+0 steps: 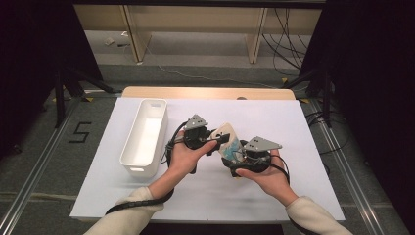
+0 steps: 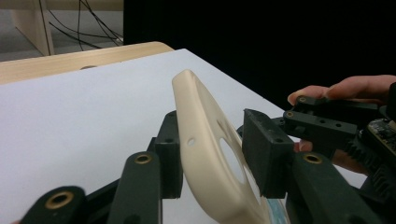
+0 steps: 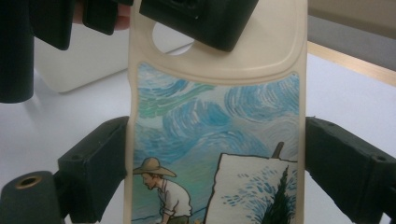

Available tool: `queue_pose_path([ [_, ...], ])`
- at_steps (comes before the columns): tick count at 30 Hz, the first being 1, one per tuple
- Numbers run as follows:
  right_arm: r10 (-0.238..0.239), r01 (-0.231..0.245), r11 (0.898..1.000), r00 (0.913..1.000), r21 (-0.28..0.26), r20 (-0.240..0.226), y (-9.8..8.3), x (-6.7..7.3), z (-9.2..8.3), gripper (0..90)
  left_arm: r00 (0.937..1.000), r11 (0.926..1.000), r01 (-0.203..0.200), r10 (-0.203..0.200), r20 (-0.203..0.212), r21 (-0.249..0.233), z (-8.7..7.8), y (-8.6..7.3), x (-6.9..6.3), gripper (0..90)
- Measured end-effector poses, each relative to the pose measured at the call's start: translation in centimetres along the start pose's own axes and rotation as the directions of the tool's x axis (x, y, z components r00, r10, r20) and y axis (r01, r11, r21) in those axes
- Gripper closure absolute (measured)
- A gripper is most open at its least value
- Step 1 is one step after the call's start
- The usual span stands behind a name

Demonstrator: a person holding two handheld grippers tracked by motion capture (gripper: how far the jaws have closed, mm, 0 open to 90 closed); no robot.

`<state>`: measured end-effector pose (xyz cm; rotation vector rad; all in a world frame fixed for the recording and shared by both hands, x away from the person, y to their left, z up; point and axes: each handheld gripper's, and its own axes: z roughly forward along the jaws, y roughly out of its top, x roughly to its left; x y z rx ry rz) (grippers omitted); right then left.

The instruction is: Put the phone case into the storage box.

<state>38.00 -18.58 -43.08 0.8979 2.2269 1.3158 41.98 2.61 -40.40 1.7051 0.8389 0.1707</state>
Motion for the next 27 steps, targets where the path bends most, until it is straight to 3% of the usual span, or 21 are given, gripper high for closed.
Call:
queue_pose_path([
  [13, -0.011, 0.011, 1.000, 0.9999, 0.011, 0.002, -0.1, 0.0, 0.1, 11.9, 0.9977, 0.9991, 0.041, -0.041, 0.054, -0.009, -0.1, 0.0, -0.1, 72.5],
  [14, -0.015, 0.015, 1.000, 0.9999, 0.013, 0.002, -0.1, 0.0, 0.1, 27.1, 0.9974, 0.9990, 0.043, -0.043, 0.058, -0.008, 0.0, 0.0, -0.2, 74.0],
  [15, -0.005, 0.005, 1.000, 0.9996, -0.004, -0.028, -0.1, 0.1, 0.0, 53.0, 0.9990, 0.9999, 0.012, -0.012, 0.042, 0.008, 0.0, -0.1, -0.4, 79.2],
  [16, 0.024, -0.025, 0.999, 0.9997, -0.044, -0.008, -0.1, 0.2, 0.0, 44.2, 0.9995, 0.9995, -0.030, 0.030, 0.007, 0.010, 0.0, -0.3, -0.5, 79.1],
  [17, 0.008, -0.007, 1.000, 0.9998, -0.027, 0.017, 0.1, 0.2, 0.0, 41.4, 0.9996, 0.9996, -0.025, 0.025, 0.017, 0.015, 0.0, -0.3, -0.5, 80.7],
  [18, 0.003, -0.002, 0.999, 0.9997, -0.032, 0.025, 0.2, 0.1, 0.0, 41.9, 0.9984, 0.9995, 0.030, -0.030, 0.049, 0.006, -0.1, -0.4, -0.5, 84.7],
  [19, 0.015, -0.014, 0.999, 0.9997, -0.033, 0.018, 0.3, -0.1, -0.1, 40.6, 0.9960, 0.9983, 0.059, -0.059, 0.068, -0.003, -0.1, -0.4, -0.5, 85.2],
  [21, 0.019, -0.018, 0.999, 0.9996, -0.035, 0.023, 0.2, -0.3, -0.3, 36.7, 0.9989, 0.9991, -0.043, 0.043, 0.018, 0.003, -0.3, 0.0, -0.9, 85.4],
  [22, 0.023, -0.022, 0.999, 0.9996, -0.036, 0.018, 0.2, -0.3, -0.4, 34.8, 0.9987, 0.9988, -0.048, 0.048, 0.017, -0.003, -0.4, 0.1, -0.9, 85.4],
  [24, 0.022, -0.021, 0.999, 0.9995, -0.043, 0.024, 0.3, -0.4, -0.6, 29.8, 0.9992, 0.9997, -0.019, 0.020, 0.036, -0.016, -0.7, 0.4, -0.7, 85.6],
  [27, 0.021, -0.020, 0.999, 0.9995, -0.050, 0.025, 0.5, -0.7, -0.8, 25.5, 0.9991, 0.9993, -0.031, 0.031, 0.027, -0.020, -1.0, 0.6, -0.5, 85.8],
])
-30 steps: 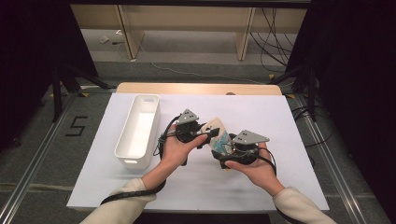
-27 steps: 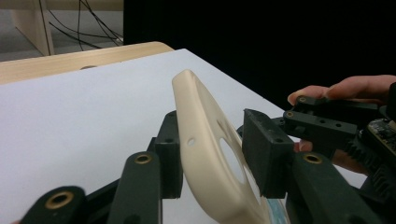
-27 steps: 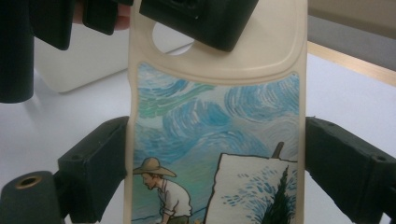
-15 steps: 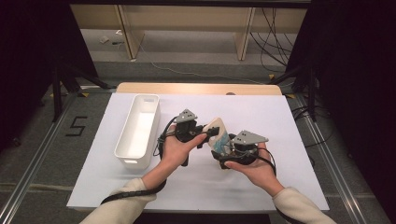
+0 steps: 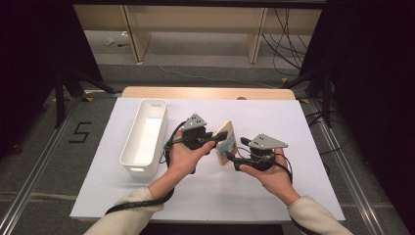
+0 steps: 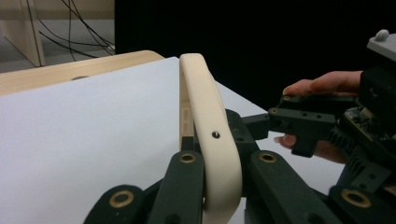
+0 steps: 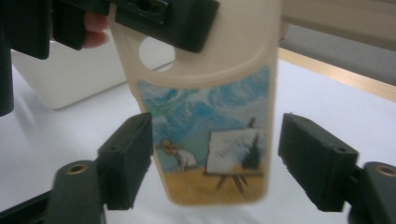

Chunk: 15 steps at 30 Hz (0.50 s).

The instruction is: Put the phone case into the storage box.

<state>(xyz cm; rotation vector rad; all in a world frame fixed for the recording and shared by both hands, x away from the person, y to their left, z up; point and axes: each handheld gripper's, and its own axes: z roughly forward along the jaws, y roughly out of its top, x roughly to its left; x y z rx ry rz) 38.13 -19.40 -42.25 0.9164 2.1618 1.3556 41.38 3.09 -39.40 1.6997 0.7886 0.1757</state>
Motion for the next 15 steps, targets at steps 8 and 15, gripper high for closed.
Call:
queue_pose_path([
  [8, 0.006, -0.006, 1.000, 1.0000, 0.016, -0.005, -0.2, -0.8, -0.1, 21.6, 0.9999, 0.9999, -0.009, 0.009, 0.012, 0.012, -0.3, 0.2, 0.3, 85.8],
  [15, 0.006, -0.005, 1.000, 0.9996, 0.022, -0.029, -0.4, -1.2, -0.1, 21.7, 0.9994, 0.9997, -0.021, 0.020, 0.029, 0.016, -0.6, 0.5, 0.4, 85.8],
])
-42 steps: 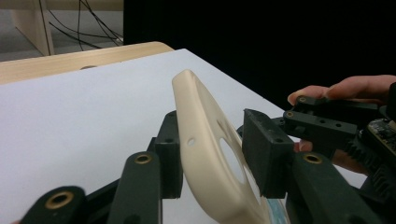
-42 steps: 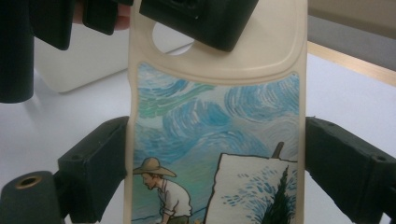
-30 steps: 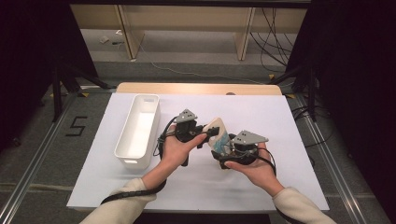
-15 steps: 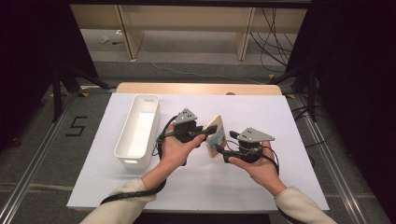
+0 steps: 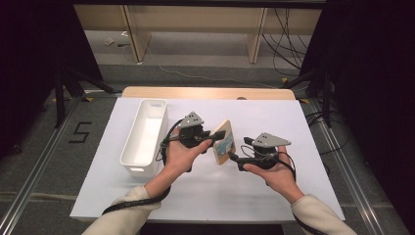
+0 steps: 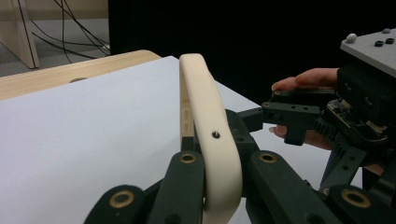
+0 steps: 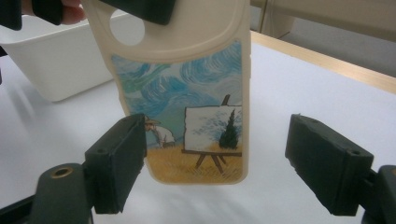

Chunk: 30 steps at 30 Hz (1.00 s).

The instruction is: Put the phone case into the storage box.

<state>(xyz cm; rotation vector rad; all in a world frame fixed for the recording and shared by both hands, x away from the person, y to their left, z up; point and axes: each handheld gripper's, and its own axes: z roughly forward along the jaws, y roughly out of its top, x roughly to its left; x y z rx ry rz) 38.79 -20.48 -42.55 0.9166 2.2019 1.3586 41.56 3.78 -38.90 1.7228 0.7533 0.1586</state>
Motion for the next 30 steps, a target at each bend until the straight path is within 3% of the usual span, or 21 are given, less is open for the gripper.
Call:
queue_pose_path([
  [30, -0.033, 0.035, 0.999, 0.9966, 0.026, -0.075, -0.28, -0.89, 0.08, 21.5, 0.9954, 0.9974, -0.050, 0.046, 0.084, 0.051, -0.62, 0.09, 0.29, 85.6],
])
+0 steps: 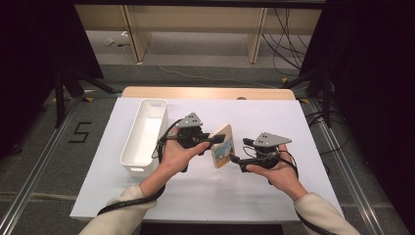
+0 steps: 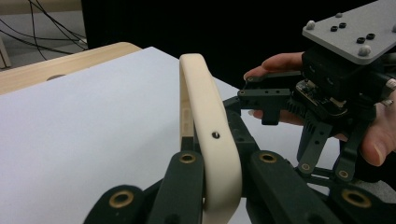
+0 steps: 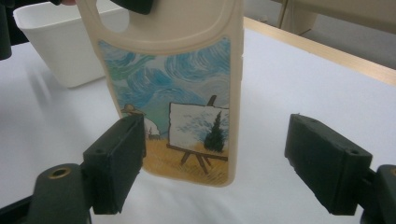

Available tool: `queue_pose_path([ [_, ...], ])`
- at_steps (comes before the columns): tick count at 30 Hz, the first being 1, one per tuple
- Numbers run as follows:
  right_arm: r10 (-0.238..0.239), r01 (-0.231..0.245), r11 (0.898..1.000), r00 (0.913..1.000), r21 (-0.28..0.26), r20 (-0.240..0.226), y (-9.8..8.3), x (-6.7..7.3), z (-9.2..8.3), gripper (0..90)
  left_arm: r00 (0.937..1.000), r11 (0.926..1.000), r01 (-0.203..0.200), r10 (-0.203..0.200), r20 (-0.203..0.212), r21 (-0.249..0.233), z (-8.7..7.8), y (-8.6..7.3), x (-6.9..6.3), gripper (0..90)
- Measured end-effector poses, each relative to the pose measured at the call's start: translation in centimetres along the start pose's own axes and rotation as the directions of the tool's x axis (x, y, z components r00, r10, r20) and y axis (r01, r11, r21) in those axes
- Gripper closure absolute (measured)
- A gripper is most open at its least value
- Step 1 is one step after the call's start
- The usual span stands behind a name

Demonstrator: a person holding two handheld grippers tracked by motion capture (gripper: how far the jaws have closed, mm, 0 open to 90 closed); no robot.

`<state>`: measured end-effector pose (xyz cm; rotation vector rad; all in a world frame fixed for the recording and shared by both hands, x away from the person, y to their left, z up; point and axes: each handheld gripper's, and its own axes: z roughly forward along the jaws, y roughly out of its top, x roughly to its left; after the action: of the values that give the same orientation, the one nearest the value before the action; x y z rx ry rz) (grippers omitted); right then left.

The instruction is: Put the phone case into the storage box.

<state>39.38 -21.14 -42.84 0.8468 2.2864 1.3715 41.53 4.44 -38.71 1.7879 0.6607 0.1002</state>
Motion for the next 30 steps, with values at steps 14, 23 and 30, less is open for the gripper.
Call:
queue_pose_path([
  [14, -0.007, 0.007, 1.000, 0.9999, 0.002, -0.014, 0.03, -0.01, -0.02, 21.5, 0.9999, 0.9999, -0.011, 0.010, 0.013, 0.004, -0.29, 0.17, 0.02, 85.6],
  [23, -0.010, 0.010, 1.000, 0.9997, 0.002, -0.020, 0.04, 0.00, -0.01, 21.4, 0.9997, 0.9998, -0.017, 0.016, 0.020, 0.011, -0.35, 0.21, 0.00, 85.6],
  [30, -0.013, 0.013, 1.000, 0.9996, 0.004, -0.025, 0.02, 0.00, 0.02, 21.5, 0.9993, 0.9996, -0.024, 0.024, 0.027, 0.017, -0.38, 0.27, 0.01, 85.6],
])
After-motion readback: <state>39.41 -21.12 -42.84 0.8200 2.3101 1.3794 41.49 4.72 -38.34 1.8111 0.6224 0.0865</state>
